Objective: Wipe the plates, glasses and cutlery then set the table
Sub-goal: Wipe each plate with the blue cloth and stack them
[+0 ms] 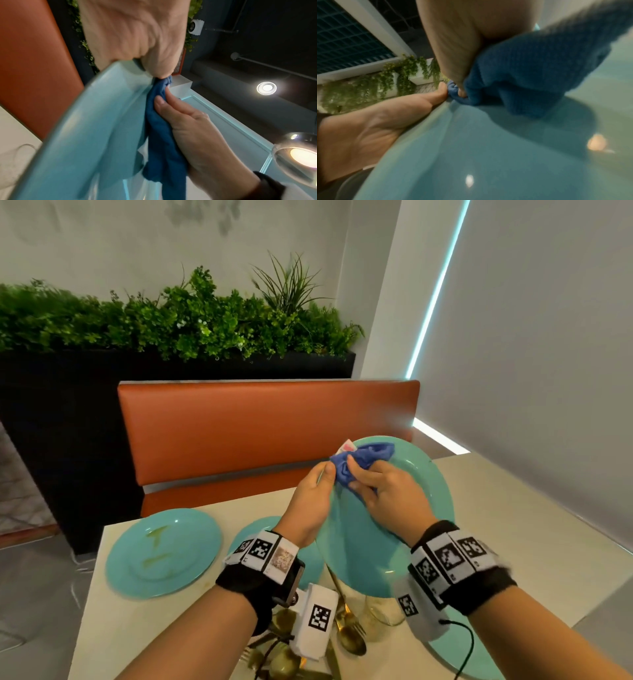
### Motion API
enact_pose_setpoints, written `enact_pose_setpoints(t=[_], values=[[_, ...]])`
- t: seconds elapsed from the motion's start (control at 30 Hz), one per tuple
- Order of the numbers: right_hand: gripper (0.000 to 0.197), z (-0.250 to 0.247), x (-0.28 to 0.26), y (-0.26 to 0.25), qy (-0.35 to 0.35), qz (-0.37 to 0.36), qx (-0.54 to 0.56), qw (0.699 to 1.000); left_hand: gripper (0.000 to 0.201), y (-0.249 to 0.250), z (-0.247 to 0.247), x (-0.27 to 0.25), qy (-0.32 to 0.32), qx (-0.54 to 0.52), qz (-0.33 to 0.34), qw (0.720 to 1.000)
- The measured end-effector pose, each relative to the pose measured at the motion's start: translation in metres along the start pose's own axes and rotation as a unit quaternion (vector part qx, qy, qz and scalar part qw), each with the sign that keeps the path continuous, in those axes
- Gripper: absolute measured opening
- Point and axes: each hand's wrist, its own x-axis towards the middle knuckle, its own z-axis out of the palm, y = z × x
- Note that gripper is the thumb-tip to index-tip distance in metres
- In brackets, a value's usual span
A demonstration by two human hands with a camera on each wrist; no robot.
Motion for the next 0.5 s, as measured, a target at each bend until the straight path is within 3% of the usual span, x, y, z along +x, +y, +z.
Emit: enact_pose_setpoints(t=[0.07,0.13,0.17,0.23,0.3,0.37,0.43,0.5], values=[[0.036,-0.005,0.008,0.009,-0.007,0.063,-0.014,0.998,0.023,-0.003,-0.01,-0.001,-0.02,0.003,-0.004,1.0],[0.039,-0.007,0.016,0.017,0.061,0.191,0.004,0.98,0.024,-0.003,-0.013,-0.003,-0.039,0.017,-0.004,0.999],[0.04,-0.004,0.016,0.012,0.091,0.199,0.008,0.976,0.024,-0.003,-0.013,-0.003,-0.043,0.02,-0.002,0.999],[0.042,0.009,0.005,-0.014,0.066,0.114,0.023,0.991,0.026,-0.003,-0.014,-0.003,-0.038,-0.009,0.003,0.999],[0.042,0.02,-0.013,-0.031,-0.06,0.025,0.055,0.996,0.04,-0.006,-0.018,-0.003,-0.026,-0.058,-0.021,0.998],[0.038,0.011,-0.023,-0.023,-0.151,0.004,0.039,0.988,0.056,-0.011,-0.021,-0.006,-0.026,-0.066,-0.067,0.995],[0.037,0.0,-0.02,-0.007,-0.083,0.041,0.014,0.996,0.065,-0.008,-0.016,-0.01,-0.028,-0.08,-0.087,0.993],[0.039,-0.005,-0.019,0.002,0.036,0.143,0.0,0.989,0.076,-0.003,-0.007,-0.013,-0.063,-0.071,-0.079,0.992]])
